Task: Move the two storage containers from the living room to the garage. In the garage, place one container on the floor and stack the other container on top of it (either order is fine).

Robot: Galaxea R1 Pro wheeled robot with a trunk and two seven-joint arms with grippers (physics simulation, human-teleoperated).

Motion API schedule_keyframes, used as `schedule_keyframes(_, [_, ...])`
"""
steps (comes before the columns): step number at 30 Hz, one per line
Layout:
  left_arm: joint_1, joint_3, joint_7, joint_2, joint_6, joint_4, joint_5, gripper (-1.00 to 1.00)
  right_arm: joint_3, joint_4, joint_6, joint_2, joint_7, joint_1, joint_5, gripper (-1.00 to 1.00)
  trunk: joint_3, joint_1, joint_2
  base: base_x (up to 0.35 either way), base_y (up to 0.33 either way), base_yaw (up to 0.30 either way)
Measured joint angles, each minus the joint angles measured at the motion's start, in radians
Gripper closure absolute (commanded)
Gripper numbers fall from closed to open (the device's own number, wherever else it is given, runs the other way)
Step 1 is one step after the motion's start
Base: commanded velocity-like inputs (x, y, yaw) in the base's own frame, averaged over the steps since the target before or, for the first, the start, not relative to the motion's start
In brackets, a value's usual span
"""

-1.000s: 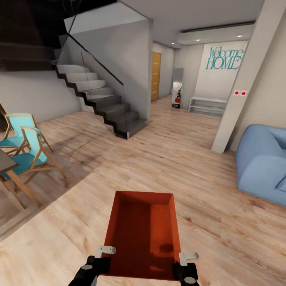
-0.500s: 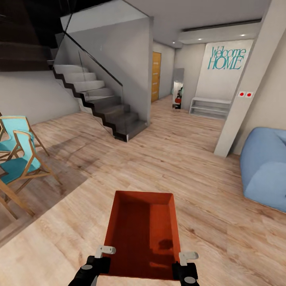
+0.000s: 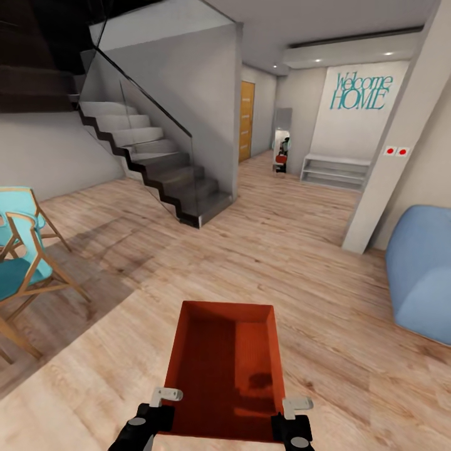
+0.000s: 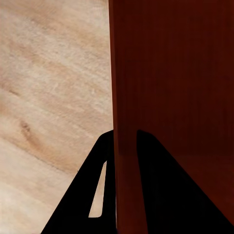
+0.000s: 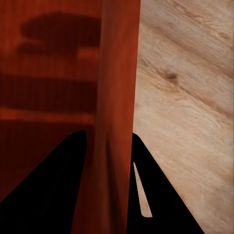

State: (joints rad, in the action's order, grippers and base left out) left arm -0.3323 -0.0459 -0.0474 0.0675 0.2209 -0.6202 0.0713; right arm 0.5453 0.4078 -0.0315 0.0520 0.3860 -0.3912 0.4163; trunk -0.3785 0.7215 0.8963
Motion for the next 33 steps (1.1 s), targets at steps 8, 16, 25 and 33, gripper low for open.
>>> schedule_keyframes(8, [0.0,0.002,0.0,0.001,0.001,0.005,0.002,1.0,-0.001,-0.008,0.0,0.0,-0.005,0.0,0.0,1.0,0.0,0.0,0.0,0.321,0.0,-0.021])
schedule_keyframes(16, [0.0,0.006,0.0,0.002,0.001,0.002,0.003,1.0,0.002,-0.009,0.001,0.001,-0.005,-0.005,0.0,1.0,0.0,0.0,0.0,0.321,0.0,-0.248])
schedule_keyframes(25, [0.0,0.0,0.0,0.002,0.001,0.015,0.001,1.0,-0.001,-0.014,0.001,0.001,-0.006,0.002,0.002,1.0,0.0,0.0,0.0,0.321,0.0,-0.282])
schedule_keyframes(33, [0.0,0.004,0.0,0.001,-0.001,0.008,0.001,1.0,0.001,-0.014,0.001,0.002,-0.006,-0.003,0.0,1.0,0.0,0.0,0.0,0.321,0.0,-0.278])
